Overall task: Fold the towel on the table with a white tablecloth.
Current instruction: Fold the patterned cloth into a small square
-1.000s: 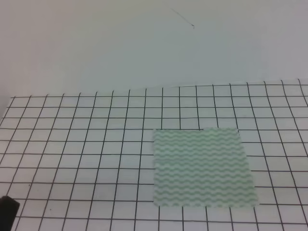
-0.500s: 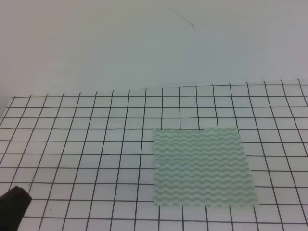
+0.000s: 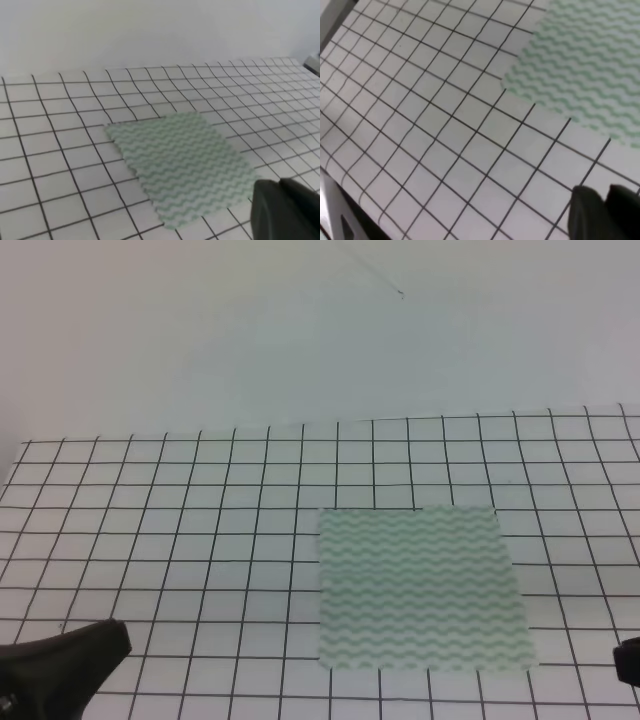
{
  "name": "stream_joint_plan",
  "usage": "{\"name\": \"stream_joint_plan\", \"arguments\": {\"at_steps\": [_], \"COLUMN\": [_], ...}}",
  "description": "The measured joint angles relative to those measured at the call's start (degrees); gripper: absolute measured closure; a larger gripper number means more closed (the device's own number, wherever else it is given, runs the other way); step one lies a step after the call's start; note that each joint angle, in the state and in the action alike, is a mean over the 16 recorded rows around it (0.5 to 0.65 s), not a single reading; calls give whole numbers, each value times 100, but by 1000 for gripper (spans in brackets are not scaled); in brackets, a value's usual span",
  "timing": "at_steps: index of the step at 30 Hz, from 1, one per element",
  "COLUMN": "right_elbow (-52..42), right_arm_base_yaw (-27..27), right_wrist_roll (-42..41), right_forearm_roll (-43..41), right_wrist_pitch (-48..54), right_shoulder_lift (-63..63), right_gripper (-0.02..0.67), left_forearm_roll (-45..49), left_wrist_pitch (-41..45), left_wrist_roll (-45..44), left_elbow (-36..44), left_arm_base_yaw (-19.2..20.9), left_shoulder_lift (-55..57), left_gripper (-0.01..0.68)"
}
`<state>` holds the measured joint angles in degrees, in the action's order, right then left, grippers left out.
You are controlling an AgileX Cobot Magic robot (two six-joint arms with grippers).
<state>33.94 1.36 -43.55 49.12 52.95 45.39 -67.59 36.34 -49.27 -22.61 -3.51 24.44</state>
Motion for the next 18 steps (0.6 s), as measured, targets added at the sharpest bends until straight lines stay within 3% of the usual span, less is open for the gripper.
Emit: {"name": "stream_joint_plan", "arguments": {"at_steps": [11, 18], "right_elbow": [161, 381], "right_arm_base_yaw": [15, 321], "right_wrist_roll": [-655, -843], "right_forearm_roll": [853, 938], "right_wrist_pitch": [-326, -793], "right_shoulder_lift": [1478, 2226], "right_gripper": [463, 410], "left_forearm_roll": [1352, 1883], "left_wrist_pitch": [-151, -267], "left_wrist_roll": [816, 1365], "left_elbow": [-679, -1072], "left_arm_base_yaw": [-863, -1153], "left_shoulder_lift": [1470, 2345], "left_gripper": [674, 674]}}
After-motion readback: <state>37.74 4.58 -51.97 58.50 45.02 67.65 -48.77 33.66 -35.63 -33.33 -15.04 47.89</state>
